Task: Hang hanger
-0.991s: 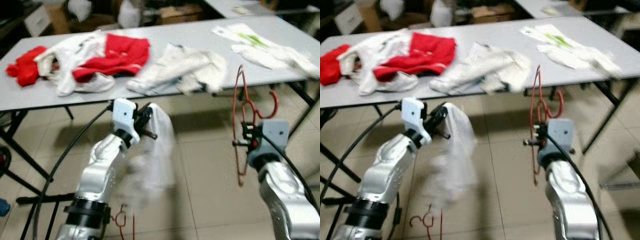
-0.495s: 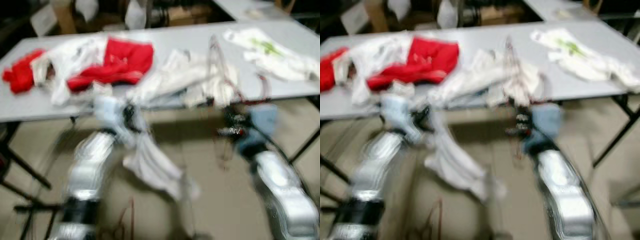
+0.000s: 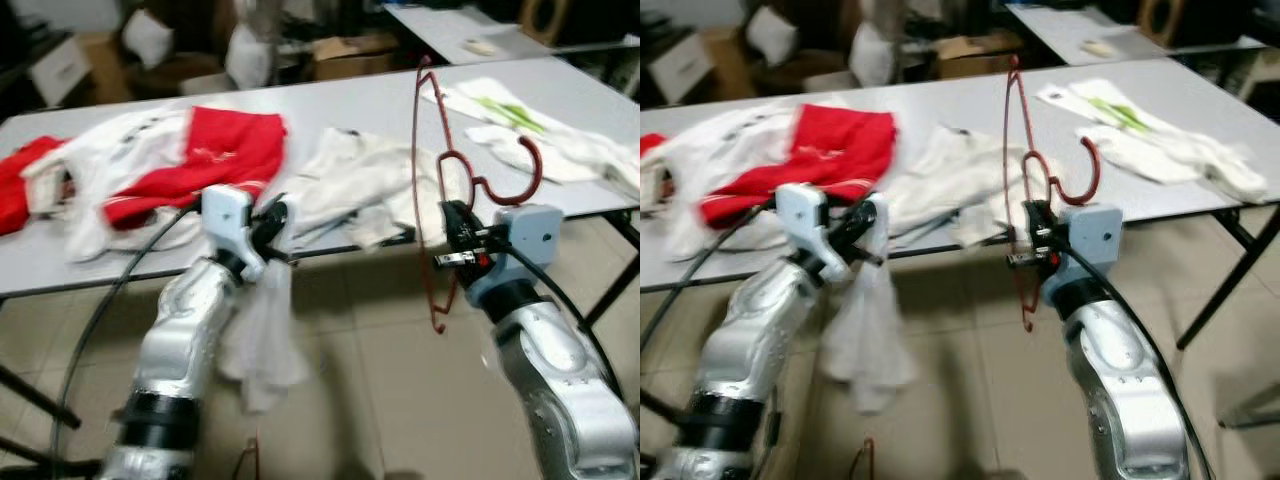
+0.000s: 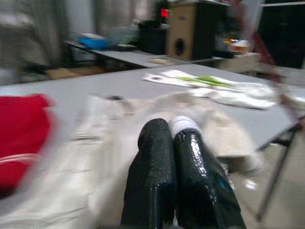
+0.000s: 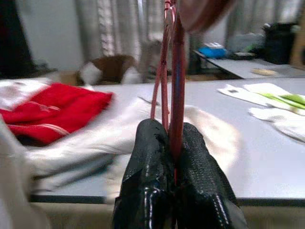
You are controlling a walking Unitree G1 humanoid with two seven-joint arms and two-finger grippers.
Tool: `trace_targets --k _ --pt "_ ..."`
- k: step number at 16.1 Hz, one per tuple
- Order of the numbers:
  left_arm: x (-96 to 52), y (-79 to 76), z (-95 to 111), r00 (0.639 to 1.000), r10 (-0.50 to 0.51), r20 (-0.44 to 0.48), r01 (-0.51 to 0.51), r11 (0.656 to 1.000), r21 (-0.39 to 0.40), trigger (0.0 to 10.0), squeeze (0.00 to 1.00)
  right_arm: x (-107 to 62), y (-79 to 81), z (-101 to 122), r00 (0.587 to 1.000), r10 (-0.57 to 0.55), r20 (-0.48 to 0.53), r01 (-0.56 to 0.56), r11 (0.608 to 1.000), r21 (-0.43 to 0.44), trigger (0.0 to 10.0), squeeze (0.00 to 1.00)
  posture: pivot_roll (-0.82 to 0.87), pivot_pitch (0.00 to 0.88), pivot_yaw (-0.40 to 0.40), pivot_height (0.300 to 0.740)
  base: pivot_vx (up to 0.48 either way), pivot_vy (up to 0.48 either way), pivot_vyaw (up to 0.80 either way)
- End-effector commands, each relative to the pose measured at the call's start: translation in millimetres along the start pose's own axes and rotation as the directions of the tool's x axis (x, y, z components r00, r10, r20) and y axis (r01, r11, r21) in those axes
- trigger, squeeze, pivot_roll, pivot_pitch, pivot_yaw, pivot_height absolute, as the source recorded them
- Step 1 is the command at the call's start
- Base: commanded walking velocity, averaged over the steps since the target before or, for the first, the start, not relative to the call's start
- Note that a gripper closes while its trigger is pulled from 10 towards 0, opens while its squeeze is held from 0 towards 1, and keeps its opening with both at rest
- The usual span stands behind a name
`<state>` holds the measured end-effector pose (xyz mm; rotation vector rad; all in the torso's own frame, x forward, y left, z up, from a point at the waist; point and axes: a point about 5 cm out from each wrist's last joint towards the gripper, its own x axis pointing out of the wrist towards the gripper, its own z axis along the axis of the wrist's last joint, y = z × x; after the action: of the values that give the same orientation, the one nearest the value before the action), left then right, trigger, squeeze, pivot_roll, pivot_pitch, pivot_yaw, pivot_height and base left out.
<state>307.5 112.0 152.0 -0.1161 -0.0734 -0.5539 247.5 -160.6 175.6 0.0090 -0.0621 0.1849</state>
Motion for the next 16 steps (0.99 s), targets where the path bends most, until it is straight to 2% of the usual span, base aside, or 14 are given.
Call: trace_targets --k 1,4,5,7,9,12,15,16 --pt "-3.6 10.5 13 0.999 0.021 0.033 -0.022 0.999 0.028 10.0 0.0 1.3 6.9 3 0.999 0.034 0.018 -0.034 0.999 0.007 10.0 0.0 -0.17 0.0 0.076 0.74 0.409 0.0 0.0" --pt "-2.7 12.1 20 0.998 0.019 0.052 -0.02 0.999 0.025 10.0 0.0 1.4 7.3 3 0.999 0.04 0.015 -0.04 0.999 0.012 10.0 0.0 -0.17 0.0 0.078 0.74 0.41 0.0 0.0" --pt "-1.3 13.6 29 0.997 0.005 0.071 -0.008 0.999 0.036 10.0 0.0 1.1 8.0 2 0.998 0.058 0.004 -0.058 0.998 0.004 10.0 0.0 -0.17 0.0 0.079 0.74 0.412 0.0 0.0" --pt "2.2 20.8 48 0.993 -0.003 0.115 -0.005 0.998 0.067 10.0 0.0 0.0 9.0 -1 0.995 0.102 -0.018 -0.102 0.995 -0.013 10.0 0.0 -0.18 0.0 0.083 0.74 0.412 0.0 0.0" --pt "4.2 29.7 56 0.99 0.025 0.137 -0.035 0.997 0.075 10.0 0.0 -2.5 7.9 -1 0.99 0.137 -0.027 -0.138 0.99 -0.025 10.0 0.0 -0.18 0.0 0.084 0.74 0.411 0.0 0.0" --pt "7.5 40.8 63 0.987 0.061 0.149 -0.072 0.995 0.074 10.0 0.0 -8.9 -3.2 0 0.982 0.186 -0.034 -0.187 0.981 -0.043 10.0 0.0 -0.19 0.0 0.083 0.74 0.409 0.0 0.0" --pt "16.4 54.7 80 0.982 0.096 0.163 -0.112 0.99 0.091 10.0 0.0 -19.3 -28.5 17 0.951 0.304 -0.052 -0.308 0.944 -0.115 10.0 0.0 -0.19 0.0 0.07 0.74 0.41 0.0 0.0" --pt "16.4 54.7 80 0.982 0.096 0.163 -0.112 0.99 0.091 10.0 0.0 -19.3 -28.5 17 0.951 0.304 -0.052 -0.308 0.944 -0.115 10.0 0.0 -0.19 0.0 0.07 0.74 0.409 0.0 0.0"
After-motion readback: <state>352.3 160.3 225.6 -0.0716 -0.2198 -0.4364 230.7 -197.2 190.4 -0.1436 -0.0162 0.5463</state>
